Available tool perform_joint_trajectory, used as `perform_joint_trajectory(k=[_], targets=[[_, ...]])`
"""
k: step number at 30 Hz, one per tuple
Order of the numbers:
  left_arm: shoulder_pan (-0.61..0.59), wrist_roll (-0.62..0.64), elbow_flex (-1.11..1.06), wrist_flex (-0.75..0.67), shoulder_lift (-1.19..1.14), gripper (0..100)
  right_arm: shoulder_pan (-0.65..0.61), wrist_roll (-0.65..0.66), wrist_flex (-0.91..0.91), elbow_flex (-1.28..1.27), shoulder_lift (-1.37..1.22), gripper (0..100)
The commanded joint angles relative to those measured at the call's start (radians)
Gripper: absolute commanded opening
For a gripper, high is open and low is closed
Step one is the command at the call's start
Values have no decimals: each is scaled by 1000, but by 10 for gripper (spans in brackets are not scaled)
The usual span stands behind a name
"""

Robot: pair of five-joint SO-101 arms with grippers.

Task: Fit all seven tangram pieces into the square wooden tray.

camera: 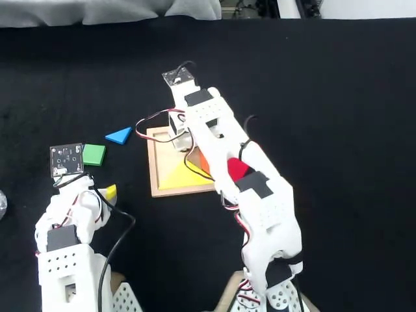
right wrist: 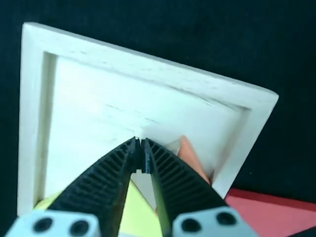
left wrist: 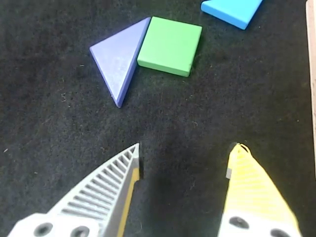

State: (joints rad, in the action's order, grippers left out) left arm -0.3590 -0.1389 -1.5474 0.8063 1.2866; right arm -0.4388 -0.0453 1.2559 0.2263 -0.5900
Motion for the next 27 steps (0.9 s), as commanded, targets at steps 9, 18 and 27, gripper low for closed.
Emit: perform_joint_trajectory(k=[9, 18, 27], targets=[[12, -5, 8, -15, 11, 281, 51, 43, 43, 58, 104, 11], [12, -5, 8, -15, 11, 281, 112, 44, -51, 15, 87, 11], [12, -5, 8, -15, 11, 281, 107, 101, -15, 38, 4, 11]])
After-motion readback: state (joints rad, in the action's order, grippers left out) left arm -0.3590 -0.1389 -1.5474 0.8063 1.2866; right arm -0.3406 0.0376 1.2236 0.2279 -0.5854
